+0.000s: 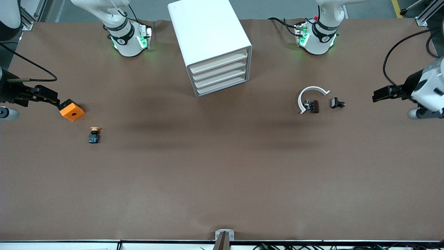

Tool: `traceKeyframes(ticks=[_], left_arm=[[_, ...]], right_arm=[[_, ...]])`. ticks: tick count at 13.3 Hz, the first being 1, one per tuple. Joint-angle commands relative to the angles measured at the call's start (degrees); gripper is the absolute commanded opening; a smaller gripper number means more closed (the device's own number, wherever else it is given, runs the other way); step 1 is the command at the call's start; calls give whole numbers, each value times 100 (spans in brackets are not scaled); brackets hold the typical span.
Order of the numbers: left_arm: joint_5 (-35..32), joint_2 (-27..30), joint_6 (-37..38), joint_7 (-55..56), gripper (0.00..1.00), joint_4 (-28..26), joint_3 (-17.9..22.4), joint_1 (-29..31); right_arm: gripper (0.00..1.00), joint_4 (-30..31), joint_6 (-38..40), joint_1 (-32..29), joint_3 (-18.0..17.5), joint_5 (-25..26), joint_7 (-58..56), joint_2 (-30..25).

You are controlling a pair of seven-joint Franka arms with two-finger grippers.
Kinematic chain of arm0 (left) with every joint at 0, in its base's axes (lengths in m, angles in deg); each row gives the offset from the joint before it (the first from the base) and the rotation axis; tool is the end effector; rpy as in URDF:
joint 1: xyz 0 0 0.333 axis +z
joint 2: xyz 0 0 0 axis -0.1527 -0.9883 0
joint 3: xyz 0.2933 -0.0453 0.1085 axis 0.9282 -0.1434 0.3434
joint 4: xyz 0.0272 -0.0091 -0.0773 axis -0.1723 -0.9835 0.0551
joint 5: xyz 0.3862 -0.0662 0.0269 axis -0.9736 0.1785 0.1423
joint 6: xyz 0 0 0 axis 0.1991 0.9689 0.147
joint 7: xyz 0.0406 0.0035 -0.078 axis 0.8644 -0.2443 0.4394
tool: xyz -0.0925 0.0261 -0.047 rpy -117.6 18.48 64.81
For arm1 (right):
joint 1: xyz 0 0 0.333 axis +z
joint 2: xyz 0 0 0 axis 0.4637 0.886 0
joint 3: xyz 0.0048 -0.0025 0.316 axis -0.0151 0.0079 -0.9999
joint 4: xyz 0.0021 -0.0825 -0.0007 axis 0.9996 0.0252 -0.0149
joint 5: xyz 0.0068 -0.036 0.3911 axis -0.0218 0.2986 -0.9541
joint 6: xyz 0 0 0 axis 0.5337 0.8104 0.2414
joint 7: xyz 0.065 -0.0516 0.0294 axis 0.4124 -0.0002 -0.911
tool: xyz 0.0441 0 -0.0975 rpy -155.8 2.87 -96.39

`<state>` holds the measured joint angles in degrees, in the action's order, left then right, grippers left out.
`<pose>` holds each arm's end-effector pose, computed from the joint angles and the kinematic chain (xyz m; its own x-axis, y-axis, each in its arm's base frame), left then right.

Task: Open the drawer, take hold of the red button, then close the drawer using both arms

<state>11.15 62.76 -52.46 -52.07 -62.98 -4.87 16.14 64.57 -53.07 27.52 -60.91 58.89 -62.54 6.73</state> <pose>0.5781 -0.0034 0.5399 0.9735 0.1199 -0.1946 0.1185 -0.9928 -0.0189 0.5845 -0.0059 0.6081 0.9952 0.0179 -0.0961 0.0215 -0.9991 0.0374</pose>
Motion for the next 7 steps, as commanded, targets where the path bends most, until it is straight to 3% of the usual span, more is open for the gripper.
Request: traceKeyframes(ticks=[1,7], left_arm=[[75,-478,-52,1379,100,164,-151,-163],[389,-1672,-552,4359,100,147,-187,-945]], right_arm=[[100,-63,24,37,-11,-78,78,-15],[100,-169,24,309,-11,-70,87,2]])
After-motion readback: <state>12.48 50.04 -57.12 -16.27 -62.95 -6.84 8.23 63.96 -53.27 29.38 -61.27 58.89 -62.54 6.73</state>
